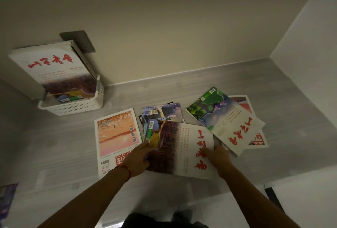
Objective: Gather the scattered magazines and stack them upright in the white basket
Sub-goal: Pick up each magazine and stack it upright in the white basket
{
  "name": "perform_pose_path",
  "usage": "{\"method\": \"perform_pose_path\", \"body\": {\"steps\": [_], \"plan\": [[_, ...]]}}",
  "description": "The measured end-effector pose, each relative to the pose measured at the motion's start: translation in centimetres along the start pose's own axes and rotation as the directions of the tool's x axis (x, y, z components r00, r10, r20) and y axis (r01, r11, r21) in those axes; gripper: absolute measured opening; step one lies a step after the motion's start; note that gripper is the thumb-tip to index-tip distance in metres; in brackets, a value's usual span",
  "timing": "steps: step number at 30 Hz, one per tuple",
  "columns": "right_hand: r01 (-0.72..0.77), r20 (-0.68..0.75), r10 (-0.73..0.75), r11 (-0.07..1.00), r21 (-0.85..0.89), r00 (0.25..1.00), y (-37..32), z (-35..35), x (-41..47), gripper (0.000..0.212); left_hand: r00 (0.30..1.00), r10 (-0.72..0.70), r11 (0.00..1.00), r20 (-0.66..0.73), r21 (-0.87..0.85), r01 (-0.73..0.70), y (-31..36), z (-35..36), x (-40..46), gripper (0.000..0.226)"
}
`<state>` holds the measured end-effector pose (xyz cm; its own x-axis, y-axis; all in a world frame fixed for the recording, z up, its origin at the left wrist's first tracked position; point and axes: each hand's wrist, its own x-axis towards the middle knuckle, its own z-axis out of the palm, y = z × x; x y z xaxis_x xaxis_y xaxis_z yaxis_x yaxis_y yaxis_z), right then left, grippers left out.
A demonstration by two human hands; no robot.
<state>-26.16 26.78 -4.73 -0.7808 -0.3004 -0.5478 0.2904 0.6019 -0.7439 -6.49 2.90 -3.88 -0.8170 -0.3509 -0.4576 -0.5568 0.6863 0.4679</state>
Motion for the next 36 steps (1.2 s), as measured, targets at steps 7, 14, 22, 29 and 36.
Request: {"method": "perform_pose_path", "body": {"steps": [7, 14, 22, 29, 36], "plan": [[0.298, 0.076, -0.305, 0.95, 0.089, 0.949, -2.1, -1.8, -3.7, 0.026, 0.999, 0.029, 0.996, 0.045, -0.087, -0.025, -0.5, -1.2, -0.5, 0.054], [0.573, 0.252, -0.539, 0.816, -0.079, 0.803, -11.8, -8.1, -6.6, 0.014, 0.892, 0.126, 0.956, -0.435, -0.188, -0.227, 4.0, -6.2, -1.2, 0.061], [0.629, 0.636, -0.436, 0.771, -0.102, 0.637, -22.4, -12.1, -7.4, 0.022, 0.947, 0.287, 0.724, -0.145, -0.614, -0.314, 11.3, -12.0, -3.3, 0.041], [-0.173, 0.625, -0.427, 0.72, 0.672, 0.653, -18.7, -10.0, -3.1, 0.094, 0.953, 0.019, 0.301, -0.304, -0.907, -0.295, 9.6, -11.4, -5.0, 0.031], [-0.265, 0.741, -0.403, 0.754, 0.602, 0.537, -16.0, 0.7, -5.8, 0.072, 0.892, -0.259, 0.333, -0.371, -0.901, -0.279, 4.1, -13.0, -5.7, 0.035]]}}
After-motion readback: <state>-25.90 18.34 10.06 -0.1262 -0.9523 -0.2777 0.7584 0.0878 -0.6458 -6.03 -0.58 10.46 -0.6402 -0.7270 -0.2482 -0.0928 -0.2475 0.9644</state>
